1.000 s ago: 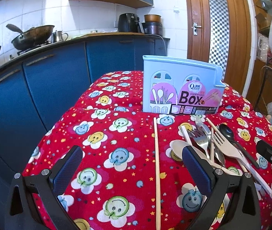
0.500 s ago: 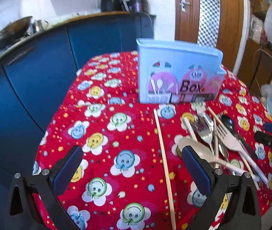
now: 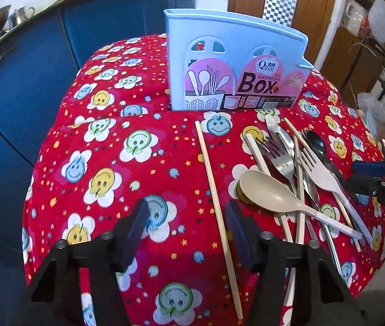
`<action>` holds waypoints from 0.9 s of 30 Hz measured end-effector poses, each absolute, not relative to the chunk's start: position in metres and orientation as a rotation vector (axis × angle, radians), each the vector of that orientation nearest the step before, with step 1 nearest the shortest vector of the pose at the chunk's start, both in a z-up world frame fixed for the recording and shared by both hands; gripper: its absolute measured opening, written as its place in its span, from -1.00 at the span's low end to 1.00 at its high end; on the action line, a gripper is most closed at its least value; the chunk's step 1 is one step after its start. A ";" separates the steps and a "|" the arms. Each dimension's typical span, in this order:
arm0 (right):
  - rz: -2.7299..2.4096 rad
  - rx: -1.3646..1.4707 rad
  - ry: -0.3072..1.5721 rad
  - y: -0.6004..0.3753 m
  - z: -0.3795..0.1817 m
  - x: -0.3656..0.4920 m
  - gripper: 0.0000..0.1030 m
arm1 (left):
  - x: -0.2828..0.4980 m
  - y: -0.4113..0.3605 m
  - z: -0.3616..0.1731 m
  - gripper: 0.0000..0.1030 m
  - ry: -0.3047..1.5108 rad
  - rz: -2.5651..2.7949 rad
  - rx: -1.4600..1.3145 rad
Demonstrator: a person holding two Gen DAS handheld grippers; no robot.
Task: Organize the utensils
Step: 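Grasp the black spoon with the right tool while the left tool grasps a wooden chopstick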
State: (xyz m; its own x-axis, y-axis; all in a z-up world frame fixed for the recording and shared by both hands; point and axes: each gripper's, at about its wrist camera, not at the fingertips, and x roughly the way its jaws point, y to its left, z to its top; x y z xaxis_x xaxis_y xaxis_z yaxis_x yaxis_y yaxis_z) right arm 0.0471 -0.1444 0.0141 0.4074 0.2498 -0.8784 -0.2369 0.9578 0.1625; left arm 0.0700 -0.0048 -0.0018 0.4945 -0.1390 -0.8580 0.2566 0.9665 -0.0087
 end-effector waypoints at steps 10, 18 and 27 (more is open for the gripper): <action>0.358 -0.036 1.180 -0.134 0.004 0.069 -0.85 | 0.089 -0.019 -0.005 -0.15 1.124 -0.314 0.201; 0.364 0.000 1.123 -0.140 0.017 0.062 -0.85 | 0.097 -0.013 -0.002 -0.87 1.128 -0.342 0.118; 0.231 0.023 1.184 -0.169 0.019 0.057 -0.85 | 0.091 -0.007 -0.004 -0.87 1.209 -0.350 0.122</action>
